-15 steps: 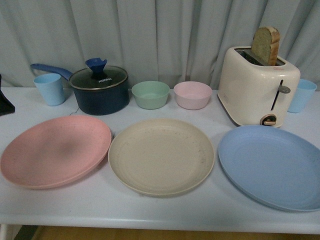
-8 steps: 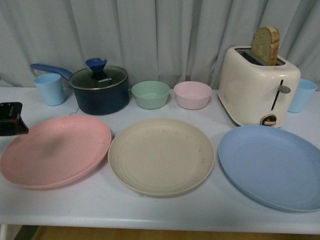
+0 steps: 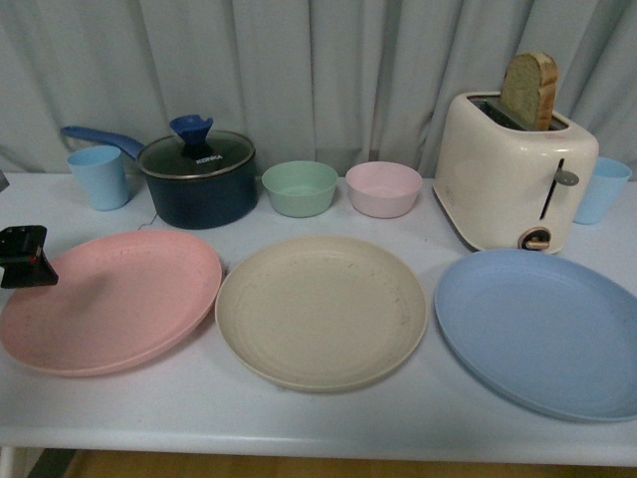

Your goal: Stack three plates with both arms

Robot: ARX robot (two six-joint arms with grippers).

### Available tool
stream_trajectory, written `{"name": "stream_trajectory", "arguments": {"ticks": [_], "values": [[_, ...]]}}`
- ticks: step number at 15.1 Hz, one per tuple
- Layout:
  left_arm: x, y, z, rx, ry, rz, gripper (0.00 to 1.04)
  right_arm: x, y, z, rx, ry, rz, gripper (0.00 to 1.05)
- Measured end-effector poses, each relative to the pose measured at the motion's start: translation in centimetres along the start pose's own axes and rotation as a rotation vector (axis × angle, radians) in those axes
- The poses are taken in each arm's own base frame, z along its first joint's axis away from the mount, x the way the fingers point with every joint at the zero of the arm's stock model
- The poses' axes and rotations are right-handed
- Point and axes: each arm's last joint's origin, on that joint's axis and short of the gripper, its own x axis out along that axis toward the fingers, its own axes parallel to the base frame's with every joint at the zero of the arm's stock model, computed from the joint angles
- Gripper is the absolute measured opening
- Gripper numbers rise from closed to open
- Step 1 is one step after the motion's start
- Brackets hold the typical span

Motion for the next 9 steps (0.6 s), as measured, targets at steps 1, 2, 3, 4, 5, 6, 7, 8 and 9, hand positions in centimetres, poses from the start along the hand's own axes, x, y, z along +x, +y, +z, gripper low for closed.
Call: {"name": "stream_trajectory", "arguments": {"ticks": [1, 2, 3, 4, 5, 6, 7, 8, 9], "values": [[0.3, 0.6, 0.0, -0.012, 0.005, 0.0, 0.98, 0.0, 0.0, 0.0, 0.0, 0.0, 0.0, 0.98], [0.5, 0.8, 0.1, -0.017, 0.01, -0.007, 0.91, 0.0, 0.0, 0.0, 0.0, 0.0, 0.0, 0.98], [0.7, 1.1, -0.1, -0.026, 0.026, -0.011, 0.75, 0.0, 0.0, 0.0, 0.0, 0.0, 0.0, 0.98], [1.1, 1.1, -0.5, -0.035, 0.049, -0.023, 0.53, 0.0, 0.0, 0.0, 0.0, 0.0, 0.0, 0.98], [1.3, 1.1, -0.6, -0.035, 0.05, -0.022, 0.42, 0.0, 0.0, 0.0, 0.0, 0.001, 0.0, 0.98], [1.4, 1.0, -0.7, -0.036, 0.054, -0.024, 0.32, 0.0, 0.0, 0.0, 0.0, 0.0, 0.0, 0.98], [1.5, 0.9, -0.8, -0.041, 0.056, -0.026, 0.21, 0.0, 0.0, 0.0, 0.0, 0.0, 0.0, 0.98], [1.5, 0.8, -1.0, -0.047, 0.057, -0.027, 0.1, 0.0, 0.0, 0.0, 0.0, 0.0, 0.0, 0.98], [1.2, 0.8, -0.9, -0.078, 0.048, -0.034, 0.03, 0.0, 0.0, 0.0, 0.0, 0.0, 0.0, 0.98]]}}
